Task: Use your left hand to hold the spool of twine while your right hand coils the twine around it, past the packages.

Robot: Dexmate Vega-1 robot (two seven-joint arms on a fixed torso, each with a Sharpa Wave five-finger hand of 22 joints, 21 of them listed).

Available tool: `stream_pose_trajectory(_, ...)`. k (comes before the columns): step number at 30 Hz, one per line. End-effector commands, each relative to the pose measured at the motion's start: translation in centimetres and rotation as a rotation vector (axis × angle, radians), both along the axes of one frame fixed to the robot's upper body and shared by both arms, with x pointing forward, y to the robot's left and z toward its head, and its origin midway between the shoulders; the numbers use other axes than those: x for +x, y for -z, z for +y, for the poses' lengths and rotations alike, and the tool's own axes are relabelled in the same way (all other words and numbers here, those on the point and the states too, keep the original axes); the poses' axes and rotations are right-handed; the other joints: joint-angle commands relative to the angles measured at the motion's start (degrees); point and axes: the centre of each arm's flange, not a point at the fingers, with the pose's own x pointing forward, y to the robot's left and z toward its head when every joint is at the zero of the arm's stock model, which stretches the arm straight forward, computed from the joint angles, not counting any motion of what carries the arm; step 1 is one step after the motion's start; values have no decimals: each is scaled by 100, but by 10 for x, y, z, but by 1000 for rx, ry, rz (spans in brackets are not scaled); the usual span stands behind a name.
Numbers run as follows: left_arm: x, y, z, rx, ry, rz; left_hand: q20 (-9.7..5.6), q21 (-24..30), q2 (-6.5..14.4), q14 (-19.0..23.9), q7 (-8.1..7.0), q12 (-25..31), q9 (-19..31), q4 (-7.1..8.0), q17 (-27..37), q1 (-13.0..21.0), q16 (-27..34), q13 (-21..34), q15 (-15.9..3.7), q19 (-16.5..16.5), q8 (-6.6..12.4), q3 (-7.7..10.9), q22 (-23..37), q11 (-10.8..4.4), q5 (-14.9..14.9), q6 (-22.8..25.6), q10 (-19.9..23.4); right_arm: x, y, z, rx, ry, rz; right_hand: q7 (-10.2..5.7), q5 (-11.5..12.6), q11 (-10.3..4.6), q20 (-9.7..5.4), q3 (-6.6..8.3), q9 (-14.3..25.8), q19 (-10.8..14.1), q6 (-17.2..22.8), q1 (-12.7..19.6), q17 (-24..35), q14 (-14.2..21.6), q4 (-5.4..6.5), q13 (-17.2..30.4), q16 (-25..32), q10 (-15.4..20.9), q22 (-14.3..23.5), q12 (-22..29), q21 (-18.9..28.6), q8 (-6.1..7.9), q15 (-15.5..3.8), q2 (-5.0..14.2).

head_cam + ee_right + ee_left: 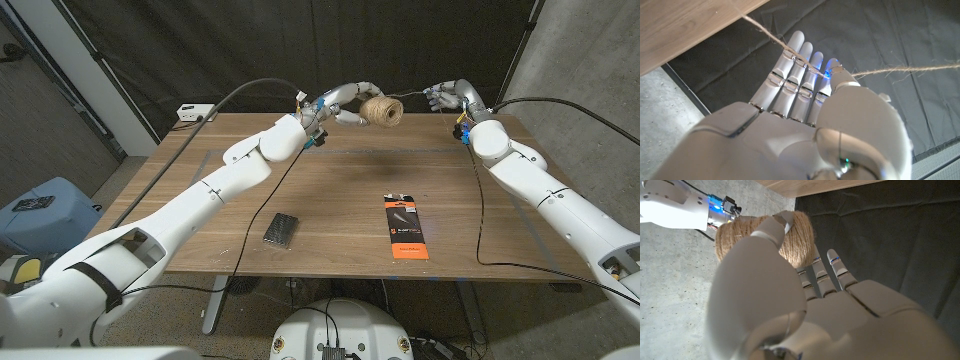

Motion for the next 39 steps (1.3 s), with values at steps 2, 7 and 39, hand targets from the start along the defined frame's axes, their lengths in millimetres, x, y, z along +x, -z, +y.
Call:
stream_pose_trajectory(2,1,-9,0,-22,-1,-22,-48,26,308,31,303,32,40,29,10,-219,8,311,-23,4,134,84,20,284,41,553,387,8,14,6,5,-13,46,8,-13,-9,-375,0,14,-15,64,7,14,68,-1,9,-2,36,11,-25,28,-5,-541,29)
stream_pose_trajectory(7,2,-13,0,-29,-2,-32,-54,29,298,43,303,29,39,25,2,-220,-1,315,-18,1,135,89,19,283,46,557,382,9,18,9,3,-18,55,3,-14,-6,-373,-5,15,-16,65,-3,20,69,6,14,-5,37,10,-26,36,-10,-530,28)
stream_pose_trajectory(39,4,-25,5,-102,-76,-68,-38,46,308,29,330,7,41,30,18,-223,-11,323,-6,-22,136,104,15,312,60,573,388,0,37,32,10,-43,64,17,-14,-2,-364,-4,21,-35,75,21,34,80,-5,21,-25,49,8,-36,74,-37,-541,34)
